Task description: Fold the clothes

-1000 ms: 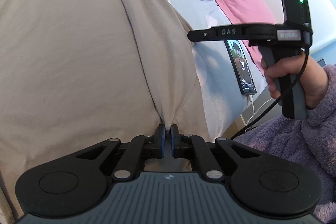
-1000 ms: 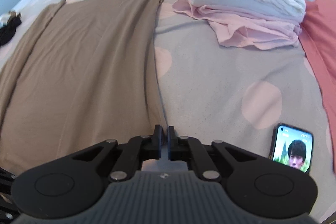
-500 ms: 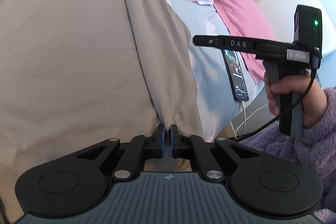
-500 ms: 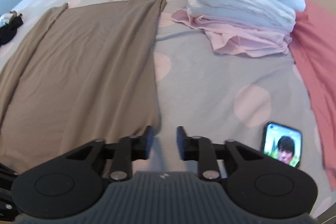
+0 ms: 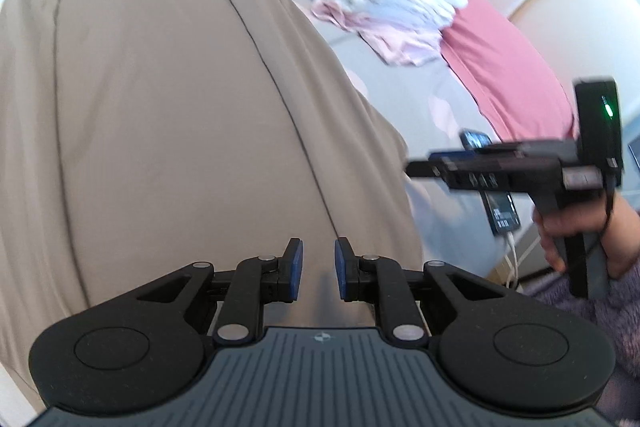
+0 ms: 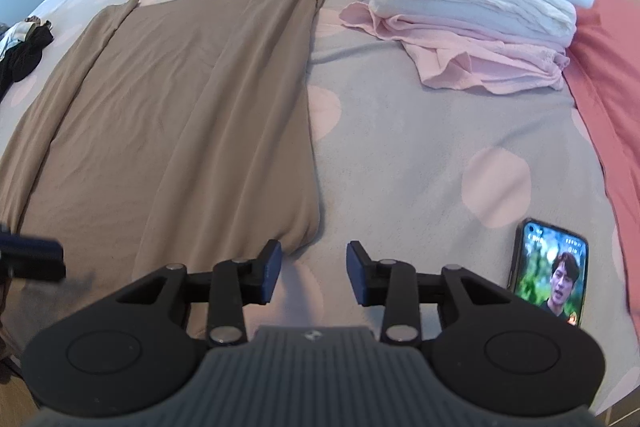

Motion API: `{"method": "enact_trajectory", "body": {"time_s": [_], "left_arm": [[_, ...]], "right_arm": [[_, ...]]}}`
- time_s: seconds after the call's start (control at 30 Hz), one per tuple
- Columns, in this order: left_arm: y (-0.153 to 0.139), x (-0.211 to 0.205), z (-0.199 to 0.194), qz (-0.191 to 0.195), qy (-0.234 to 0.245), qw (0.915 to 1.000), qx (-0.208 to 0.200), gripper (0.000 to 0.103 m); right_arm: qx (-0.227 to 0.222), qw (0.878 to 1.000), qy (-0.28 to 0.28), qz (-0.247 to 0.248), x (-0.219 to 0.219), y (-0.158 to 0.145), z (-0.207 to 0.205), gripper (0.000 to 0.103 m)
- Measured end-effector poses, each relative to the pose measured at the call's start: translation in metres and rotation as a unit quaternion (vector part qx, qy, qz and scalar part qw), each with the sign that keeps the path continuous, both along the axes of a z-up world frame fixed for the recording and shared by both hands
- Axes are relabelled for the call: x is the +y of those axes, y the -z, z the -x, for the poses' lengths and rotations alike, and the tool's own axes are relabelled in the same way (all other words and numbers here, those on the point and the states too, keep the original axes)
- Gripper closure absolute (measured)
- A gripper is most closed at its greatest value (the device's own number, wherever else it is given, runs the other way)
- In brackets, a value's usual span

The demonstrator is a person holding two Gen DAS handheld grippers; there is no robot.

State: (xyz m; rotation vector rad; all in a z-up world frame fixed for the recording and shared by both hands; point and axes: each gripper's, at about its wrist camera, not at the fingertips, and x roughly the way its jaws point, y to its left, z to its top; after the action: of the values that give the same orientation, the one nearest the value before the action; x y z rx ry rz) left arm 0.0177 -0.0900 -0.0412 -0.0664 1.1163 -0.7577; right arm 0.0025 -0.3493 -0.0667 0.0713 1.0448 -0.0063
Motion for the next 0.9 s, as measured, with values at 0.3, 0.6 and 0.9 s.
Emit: {"method": "enact_trajectory", "body": {"time_s": [0.3, 0.6, 0.9], "left_arm": [[-0.005, -0.016, -0.059, -0.003, 0.002, 0.9999, -0.010, 0.089], [-0.023, -0.059, -0.141, -0.012, 0.016, 0.9988, -0.044, 0.088], [-0.012, -0.118, -0.212, -0.035, 0.040, 0.9971, -0.054, 0.084]], "right_arm": [[0.014, 0.997, 0.033, -0.066, -0.019, 0.007, -0.011, 0.064], [0.006, 0.999, 0.028, -0.040, -0.017, 0.001, -0.017, 0.065], [0.003, 0.997, 0.032, -0.068, -0.022, 0.007, -0.034, 0.071]]}}
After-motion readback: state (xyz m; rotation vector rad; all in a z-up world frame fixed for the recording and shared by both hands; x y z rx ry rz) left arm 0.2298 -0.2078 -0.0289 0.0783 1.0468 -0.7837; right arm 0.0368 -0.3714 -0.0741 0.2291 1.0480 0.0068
